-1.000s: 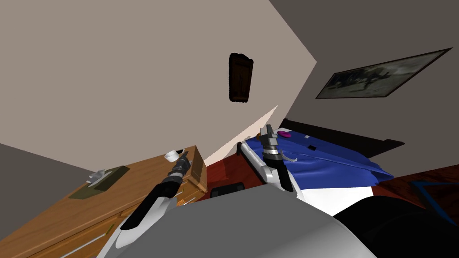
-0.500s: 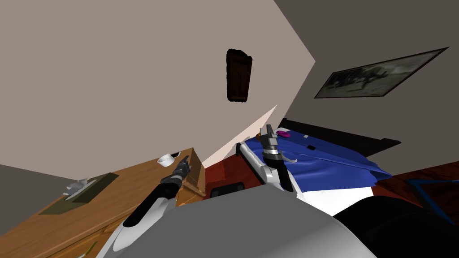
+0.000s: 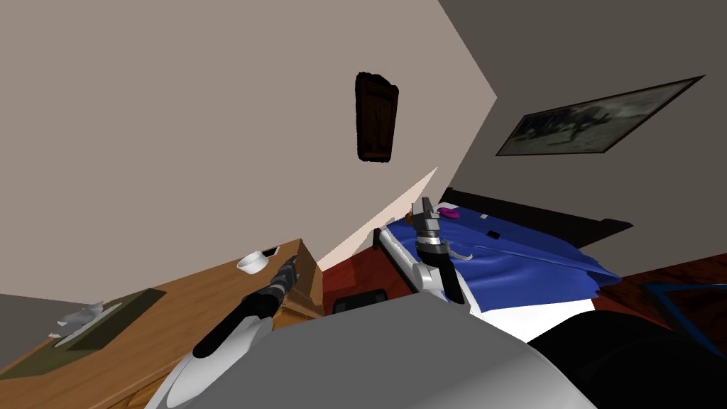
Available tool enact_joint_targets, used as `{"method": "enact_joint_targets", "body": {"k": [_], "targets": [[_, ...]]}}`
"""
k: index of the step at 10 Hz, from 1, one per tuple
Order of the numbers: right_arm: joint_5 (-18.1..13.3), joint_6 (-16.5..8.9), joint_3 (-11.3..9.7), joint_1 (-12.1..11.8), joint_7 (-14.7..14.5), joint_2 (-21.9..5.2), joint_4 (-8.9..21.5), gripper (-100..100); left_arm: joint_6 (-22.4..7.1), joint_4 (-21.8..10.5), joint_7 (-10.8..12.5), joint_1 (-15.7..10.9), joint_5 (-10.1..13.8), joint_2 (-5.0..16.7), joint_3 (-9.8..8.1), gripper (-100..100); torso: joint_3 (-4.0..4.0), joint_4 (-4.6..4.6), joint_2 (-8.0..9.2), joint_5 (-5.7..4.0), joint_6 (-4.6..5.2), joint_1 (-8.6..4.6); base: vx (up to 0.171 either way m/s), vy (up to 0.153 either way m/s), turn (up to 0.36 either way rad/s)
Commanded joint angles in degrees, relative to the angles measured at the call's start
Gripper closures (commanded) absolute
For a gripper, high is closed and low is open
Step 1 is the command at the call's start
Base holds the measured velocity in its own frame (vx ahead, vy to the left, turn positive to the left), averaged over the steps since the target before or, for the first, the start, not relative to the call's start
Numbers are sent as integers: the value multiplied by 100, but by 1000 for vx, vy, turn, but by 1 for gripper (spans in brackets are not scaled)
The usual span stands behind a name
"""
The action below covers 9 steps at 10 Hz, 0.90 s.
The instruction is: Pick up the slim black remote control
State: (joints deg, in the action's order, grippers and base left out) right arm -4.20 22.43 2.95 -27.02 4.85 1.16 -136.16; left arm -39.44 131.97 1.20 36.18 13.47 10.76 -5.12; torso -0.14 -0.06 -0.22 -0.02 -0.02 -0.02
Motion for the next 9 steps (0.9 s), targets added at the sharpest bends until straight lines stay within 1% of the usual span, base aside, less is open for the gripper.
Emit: {"method": "enact_joint_targets", "body": {"k": [1, 2, 3, 4, 5, 6, 7, 8, 9], "targets": [[0, 0, 0, 0, 0, 0, 0, 0, -180, -31, -11, 11, 16, 3, -9, -100, 0, 0, 0, 0, 0, 0, 27, -2, 4], [0, 0, 0, 0, 0, 0, 0, 0, -403, -100, -57, 17, 116, 34, -124, -100, 8, 3, 15, 0, 0, 1, 69, 2, -42], [0, 0, 0, 0, 0, 0, 0, 0, -540, -100, -57, 17, 116, 34, -124, -100, 5, 3, 7, 1, 0, 3, 70, 5, -21], [0, 0, 0, 0, 0, 0, 0, 0, -576, -100, -57, 17, 116, 34, -124, -100, 4, 2, 7, 1, 0, 5, 28, 1, 6], [0, 0, 0, 0, 0, 0, 0, 0, -809, -173, -106, 18, 218, 67, -245, -100, 10, 4, 17, 1, 0, 2, 66, -9, -35], [0, 0, 0, 0, 0, 0, 0, 0, -968, -173, -106, 18, 218, 67, -245, -100, 6, 3, 9, 0, 1, 0, 82, 3, -19], [0, 0, 0, 0, 0, 0, 0, 0, -1162, -252, -160, 15, 322, 103, -369, -100, 3, 1, 4, 1, 0, 3, 87, 26, -23], [0, 0, 0, 0, 0, 0, 0, 0, -1313, -252, -160, 15, 322, 103, -369, -100, 1, 0, 0, 2, 0, 11, 79, 29, -16], [0, 0, 0, 0, 0, 0, 0, 0, -1354, -252, -160, 15, 322, 103, -369, -100, 1, 1, 2, 3, 0, 13, 36, 11, 0]]}}
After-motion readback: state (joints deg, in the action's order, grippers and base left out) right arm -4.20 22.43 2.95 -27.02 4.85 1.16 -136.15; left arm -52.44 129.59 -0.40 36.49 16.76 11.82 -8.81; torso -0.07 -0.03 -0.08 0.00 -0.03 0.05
